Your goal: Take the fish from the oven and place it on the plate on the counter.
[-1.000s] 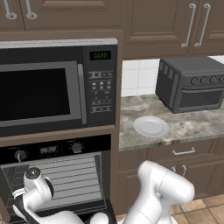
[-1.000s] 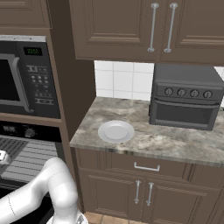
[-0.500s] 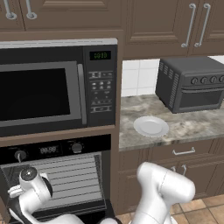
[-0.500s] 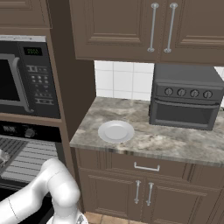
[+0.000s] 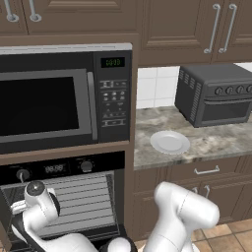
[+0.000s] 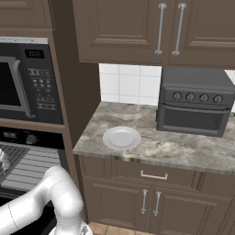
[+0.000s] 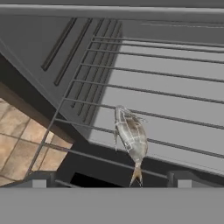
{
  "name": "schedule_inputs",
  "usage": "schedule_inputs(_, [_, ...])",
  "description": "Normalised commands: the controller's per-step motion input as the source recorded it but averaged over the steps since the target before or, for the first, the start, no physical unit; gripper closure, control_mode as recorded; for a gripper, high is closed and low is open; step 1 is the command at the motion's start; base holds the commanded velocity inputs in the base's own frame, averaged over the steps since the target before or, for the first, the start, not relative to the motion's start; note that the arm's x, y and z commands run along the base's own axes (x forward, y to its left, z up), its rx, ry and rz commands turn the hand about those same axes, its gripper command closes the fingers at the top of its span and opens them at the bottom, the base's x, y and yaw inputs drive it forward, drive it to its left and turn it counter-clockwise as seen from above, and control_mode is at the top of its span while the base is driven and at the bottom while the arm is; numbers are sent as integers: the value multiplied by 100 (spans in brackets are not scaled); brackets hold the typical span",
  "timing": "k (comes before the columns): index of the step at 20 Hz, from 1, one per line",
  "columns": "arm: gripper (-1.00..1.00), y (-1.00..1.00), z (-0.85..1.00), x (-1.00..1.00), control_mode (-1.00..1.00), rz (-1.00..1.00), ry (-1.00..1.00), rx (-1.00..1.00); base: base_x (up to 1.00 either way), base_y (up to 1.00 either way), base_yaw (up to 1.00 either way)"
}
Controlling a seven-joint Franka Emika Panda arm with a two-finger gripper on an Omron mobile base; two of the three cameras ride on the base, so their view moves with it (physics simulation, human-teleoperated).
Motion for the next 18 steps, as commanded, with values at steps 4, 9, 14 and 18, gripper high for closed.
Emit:
schedule_inputs(4, [-100, -36, -2, 29, -100, 0, 0, 7, 0, 0, 0])
schedule_inputs(9, [-100, -2, -27, 0, -100, 0, 3, 5, 0, 0, 0])
schedule_inputs(14, [-100, -1, -47, 0, -100, 0, 3, 0, 0, 0, 0])
schedule_inputs(18, [-100, 0, -4, 18, -100, 0, 0, 0, 0, 0, 0])
